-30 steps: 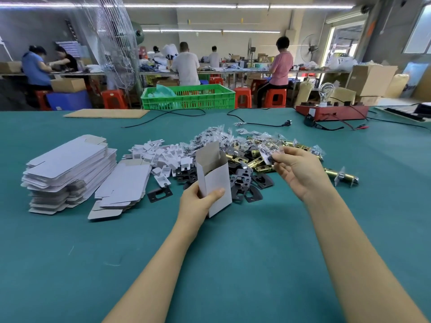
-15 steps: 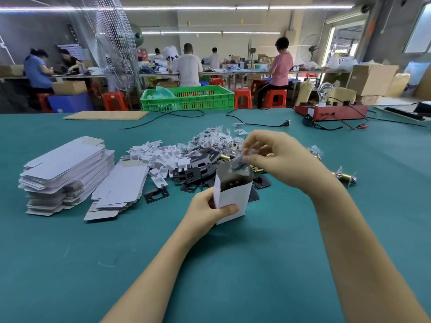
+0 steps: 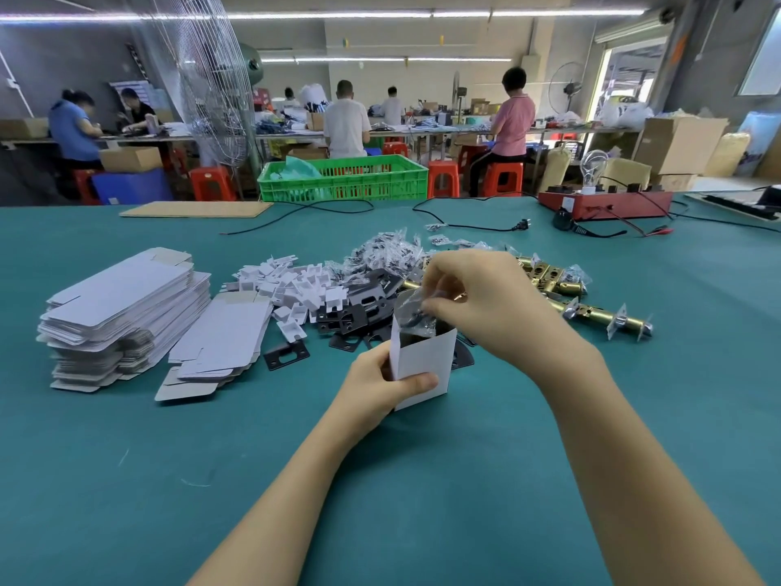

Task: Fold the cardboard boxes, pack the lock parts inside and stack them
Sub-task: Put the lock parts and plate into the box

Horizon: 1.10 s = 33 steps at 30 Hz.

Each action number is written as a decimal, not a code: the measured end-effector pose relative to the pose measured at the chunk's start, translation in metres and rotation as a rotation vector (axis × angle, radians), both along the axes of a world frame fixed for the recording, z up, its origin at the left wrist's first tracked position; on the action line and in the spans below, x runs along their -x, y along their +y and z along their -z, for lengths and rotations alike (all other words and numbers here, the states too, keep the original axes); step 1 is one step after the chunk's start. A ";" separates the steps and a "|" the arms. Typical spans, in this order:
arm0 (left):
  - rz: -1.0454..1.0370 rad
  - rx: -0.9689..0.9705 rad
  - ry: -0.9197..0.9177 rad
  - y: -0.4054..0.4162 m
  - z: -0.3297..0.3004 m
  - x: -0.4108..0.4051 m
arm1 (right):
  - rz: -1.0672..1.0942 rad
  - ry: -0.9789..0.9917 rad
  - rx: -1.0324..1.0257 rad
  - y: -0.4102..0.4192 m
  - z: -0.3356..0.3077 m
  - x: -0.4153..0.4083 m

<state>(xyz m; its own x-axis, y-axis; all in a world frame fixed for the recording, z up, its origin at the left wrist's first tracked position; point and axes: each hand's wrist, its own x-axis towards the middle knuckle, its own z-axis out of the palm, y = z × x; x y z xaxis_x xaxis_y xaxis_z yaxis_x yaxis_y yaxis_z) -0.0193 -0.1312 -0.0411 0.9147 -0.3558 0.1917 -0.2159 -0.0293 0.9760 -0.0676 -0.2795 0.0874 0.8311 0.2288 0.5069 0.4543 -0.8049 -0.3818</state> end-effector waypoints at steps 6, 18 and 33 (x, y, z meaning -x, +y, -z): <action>0.012 0.002 0.022 0.000 -0.002 0.000 | 0.051 -0.015 0.027 0.006 0.013 -0.008; 0.020 0.007 0.038 0.001 -0.001 -0.002 | 0.213 0.001 0.162 0.013 0.023 -0.014; 0.031 -0.013 0.044 0.003 0.000 -0.003 | 0.045 0.117 0.120 0.015 0.022 -0.015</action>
<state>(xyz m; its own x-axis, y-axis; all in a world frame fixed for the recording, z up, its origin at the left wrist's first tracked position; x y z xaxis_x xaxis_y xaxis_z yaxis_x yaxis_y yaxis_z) -0.0159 -0.1287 -0.0409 0.9109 -0.3859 0.1463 -0.1735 -0.0364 0.9842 -0.0522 -0.2644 0.0650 0.8937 0.2431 0.3772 0.3750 -0.8664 -0.3299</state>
